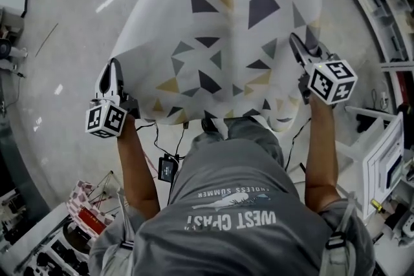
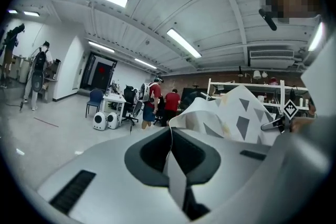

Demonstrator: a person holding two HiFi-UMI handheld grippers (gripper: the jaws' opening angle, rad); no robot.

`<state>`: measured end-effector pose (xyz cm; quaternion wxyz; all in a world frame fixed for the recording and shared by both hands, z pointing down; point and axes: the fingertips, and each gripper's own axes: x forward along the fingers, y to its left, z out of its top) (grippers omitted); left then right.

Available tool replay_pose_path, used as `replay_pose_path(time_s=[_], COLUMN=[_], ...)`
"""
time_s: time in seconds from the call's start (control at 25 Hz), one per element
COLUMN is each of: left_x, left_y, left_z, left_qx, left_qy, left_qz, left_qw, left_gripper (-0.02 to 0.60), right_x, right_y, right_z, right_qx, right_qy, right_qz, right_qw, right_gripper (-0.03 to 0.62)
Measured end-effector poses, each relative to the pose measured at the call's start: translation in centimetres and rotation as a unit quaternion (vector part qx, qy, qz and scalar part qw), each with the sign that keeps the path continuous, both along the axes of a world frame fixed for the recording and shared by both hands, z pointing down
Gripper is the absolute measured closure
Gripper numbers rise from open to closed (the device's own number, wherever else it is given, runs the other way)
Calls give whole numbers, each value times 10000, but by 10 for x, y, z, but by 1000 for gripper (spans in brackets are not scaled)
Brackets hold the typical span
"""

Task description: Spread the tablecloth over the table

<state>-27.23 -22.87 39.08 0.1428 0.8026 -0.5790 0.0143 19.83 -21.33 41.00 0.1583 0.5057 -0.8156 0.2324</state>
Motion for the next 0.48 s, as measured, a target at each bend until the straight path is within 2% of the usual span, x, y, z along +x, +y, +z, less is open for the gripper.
replay_pose_path(time_s=[0.24,0.48], left_x=[7,7], left_y=[-26,-42], left_z=[36,70], left_qx=[-441,-895], left_qy=[-133,-323], left_qz=[-72,15], left_qw=[9989,9955], left_gripper=[583,583], right_x=[5,3], right_y=[-24,-43], right_z=[38,76], right_qx=[-360,-595], right_qy=[28,301], right_qz=[-60,-232], right_qw=[9993,9975], right_gripper=[580,579])
